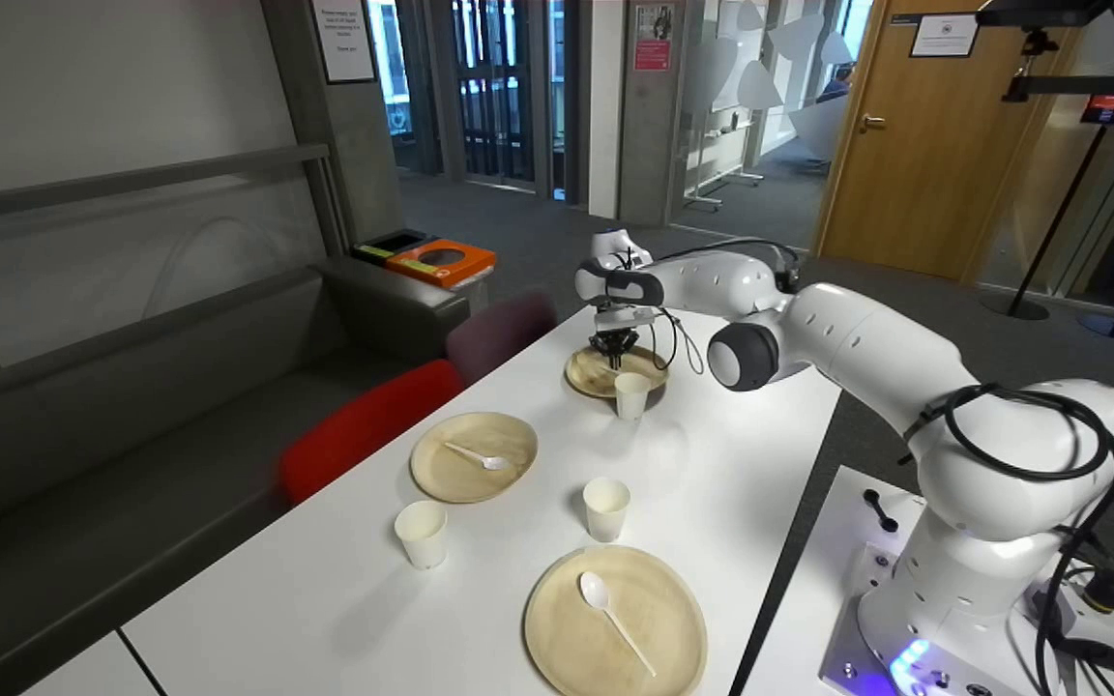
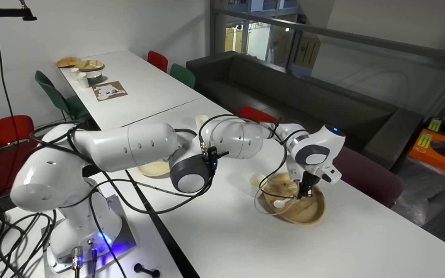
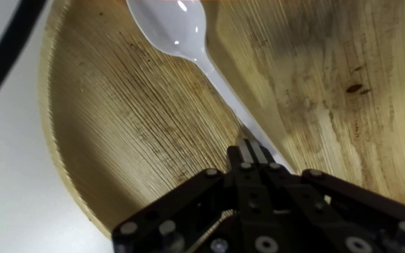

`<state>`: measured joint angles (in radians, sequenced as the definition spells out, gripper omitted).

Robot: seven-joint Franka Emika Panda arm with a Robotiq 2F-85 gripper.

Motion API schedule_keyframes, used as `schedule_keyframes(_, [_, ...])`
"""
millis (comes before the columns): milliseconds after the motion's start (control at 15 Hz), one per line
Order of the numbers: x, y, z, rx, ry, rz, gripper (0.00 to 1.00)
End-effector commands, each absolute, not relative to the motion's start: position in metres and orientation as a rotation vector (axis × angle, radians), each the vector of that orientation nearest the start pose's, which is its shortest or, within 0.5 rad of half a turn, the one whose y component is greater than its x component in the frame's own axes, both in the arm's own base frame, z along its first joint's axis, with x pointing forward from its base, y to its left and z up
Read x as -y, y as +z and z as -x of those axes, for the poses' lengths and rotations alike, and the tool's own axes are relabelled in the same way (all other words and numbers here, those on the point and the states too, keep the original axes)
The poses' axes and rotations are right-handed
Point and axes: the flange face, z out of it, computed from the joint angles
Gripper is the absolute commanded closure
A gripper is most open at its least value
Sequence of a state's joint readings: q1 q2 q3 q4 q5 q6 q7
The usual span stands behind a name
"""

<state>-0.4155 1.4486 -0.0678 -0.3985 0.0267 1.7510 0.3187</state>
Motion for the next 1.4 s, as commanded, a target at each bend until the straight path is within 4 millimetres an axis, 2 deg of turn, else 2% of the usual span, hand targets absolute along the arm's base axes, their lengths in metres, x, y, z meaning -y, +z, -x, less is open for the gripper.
schedule_keyframes(0, [0.326,0.161,-0.725,-1.199,0.144,2.904,1.00])
schedule_keyframes(333, [0.318,0.165,-0.730,-1.235,0.123,2.895,1.00])
schedule_keyframes(600, [0.324,0.164,-0.728,-1.269,0.126,2.879,1.00])
schedule_keyframes(800, [0.335,0.164,-0.723,-1.307,0.114,2.864,1.00])
schedule_keyframes(1067, [0.359,0.183,-0.717,-1.326,0.055,2.831,1.00])
schedule_keyframes(1333, [0.361,0.205,-0.720,-1.306,0.019,2.826,1.00])
